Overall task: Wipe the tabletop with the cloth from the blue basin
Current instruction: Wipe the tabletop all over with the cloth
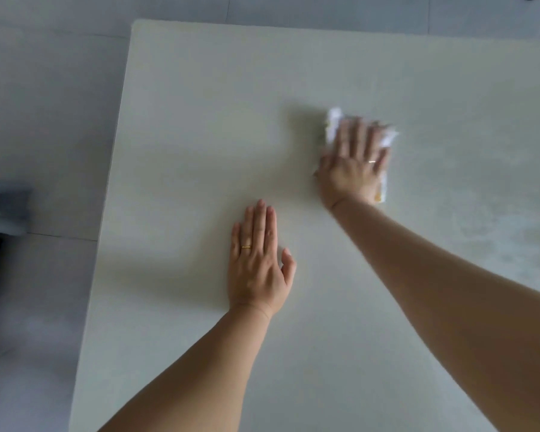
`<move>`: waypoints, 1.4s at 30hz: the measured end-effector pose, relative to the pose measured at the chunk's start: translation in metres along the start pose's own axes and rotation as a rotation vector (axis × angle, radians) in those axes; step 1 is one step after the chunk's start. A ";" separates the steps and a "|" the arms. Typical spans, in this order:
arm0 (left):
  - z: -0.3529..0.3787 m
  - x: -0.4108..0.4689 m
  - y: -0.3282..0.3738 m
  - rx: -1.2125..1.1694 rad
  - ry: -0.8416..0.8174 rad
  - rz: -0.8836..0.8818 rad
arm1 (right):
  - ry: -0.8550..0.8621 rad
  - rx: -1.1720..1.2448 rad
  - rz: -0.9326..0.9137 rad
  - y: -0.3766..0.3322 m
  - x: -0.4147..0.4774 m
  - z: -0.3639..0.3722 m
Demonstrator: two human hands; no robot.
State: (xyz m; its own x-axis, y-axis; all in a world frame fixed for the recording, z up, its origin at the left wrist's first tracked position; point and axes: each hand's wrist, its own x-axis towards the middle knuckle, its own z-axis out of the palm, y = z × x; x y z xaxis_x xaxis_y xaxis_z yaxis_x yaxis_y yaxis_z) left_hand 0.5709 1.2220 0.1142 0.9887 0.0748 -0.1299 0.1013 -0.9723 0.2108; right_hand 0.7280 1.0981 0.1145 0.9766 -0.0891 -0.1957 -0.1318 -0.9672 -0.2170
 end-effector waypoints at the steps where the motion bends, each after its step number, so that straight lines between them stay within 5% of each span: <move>1: 0.000 0.000 0.001 0.005 -0.005 -0.006 | -0.041 -0.028 -0.184 -0.009 -0.010 0.005; 3: -0.002 -0.001 0.002 0.023 -0.016 -0.009 | -0.157 -0.139 -0.563 -0.002 -0.014 0.001; 5: -0.005 0.001 0.002 0.021 -0.013 0.006 | -0.168 -0.197 -0.682 0.028 0.016 -0.013; 9: -0.015 0.033 0.005 -0.005 0.027 0.054 | -0.065 -0.029 -0.076 0.070 0.060 -0.032; 11: -0.019 0.072 0.009 -0.002 0.086 0.057 | -0.037 0.018 0.088 0.041 0.056 -0.024; 13: -0.020 0.112 0.009 0.013 0.123 0.007 | -0.075 0.049 -0.052 0.003 0.040 -0.012; 16: -0.013 0.143 0.000 0.021 0.117 -0.058 | -0.145 -0.061 -0.541 -0.009 0.032 -0.008; 18: -0.008 0.145 -0.005 0.023 0.115 -0.049 | -0.125 -0.144 -0.632 0.014 0.060 -0.019; 24: -0.006 0.147 -0.003 0.015 0.118 -0.065 | 0.010 0.064 0.073 -0.003 0.096 -0.016; 30: -0.012 0.144 -0.001 0.012 0.088 -0.068 | -0.095 -0.155 -0.642 -0.014 0.095 -0.016; 36: -0.012 0.147 -0.002 0.009 0.083 -0.066 | 0.026 0.044 0.133 -0.010 0.147 -0.025; 42: -0.013 0.147 -0.001 0.014 0.073 -0.071 | -0.107 -0.124 -0.594 -0.045 0.140 -0.018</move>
State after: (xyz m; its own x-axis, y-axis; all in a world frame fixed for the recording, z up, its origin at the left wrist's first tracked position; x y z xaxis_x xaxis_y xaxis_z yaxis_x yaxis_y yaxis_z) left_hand 0.7175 1.2372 0.1078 0.9845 0.1592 -0.0736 0.1705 -0.9668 0.1904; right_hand 0.8739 1.1246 0.1139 0.8536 0.4916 -0.1720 0.4567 -0.8653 -0.2068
